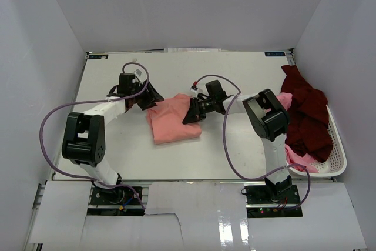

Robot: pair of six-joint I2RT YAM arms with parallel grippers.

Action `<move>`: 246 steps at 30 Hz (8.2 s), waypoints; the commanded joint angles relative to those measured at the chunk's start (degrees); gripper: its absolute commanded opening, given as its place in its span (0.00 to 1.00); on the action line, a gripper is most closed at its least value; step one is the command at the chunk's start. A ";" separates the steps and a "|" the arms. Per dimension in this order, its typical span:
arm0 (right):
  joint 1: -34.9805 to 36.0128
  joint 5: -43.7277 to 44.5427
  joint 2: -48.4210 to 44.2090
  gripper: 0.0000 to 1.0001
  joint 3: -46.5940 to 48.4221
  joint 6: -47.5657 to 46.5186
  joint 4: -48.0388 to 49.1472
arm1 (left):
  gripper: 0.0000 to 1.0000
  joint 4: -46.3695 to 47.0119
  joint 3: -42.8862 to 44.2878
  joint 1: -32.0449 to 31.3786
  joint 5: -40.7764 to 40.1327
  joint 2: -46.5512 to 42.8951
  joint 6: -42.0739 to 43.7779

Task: Fold and stack the t-shirts
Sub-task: Fold the long partially folded tshirt into a neat square, then smooth out wrinkles on the folded tshirt

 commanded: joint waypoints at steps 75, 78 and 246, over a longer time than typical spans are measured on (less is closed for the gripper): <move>-8.92 19.28 -17.41 0.60 -0.87 -13.20 -23.66 | 0.67 14.43 -14.85 0.25 15.84 -6.37 -3.88; -9.44 19.02 -17.93 0.60 -1.84 -13.19 -23.49 | 0.66 14.52 -15.11 0.25 15.67 -6.19 -3.45; -3.11 11.90 1.14 0.11 17.24 -19.44 -26.21 | 0.00 12.85 -31.02 -24.36 0.02 -6.19 -5.64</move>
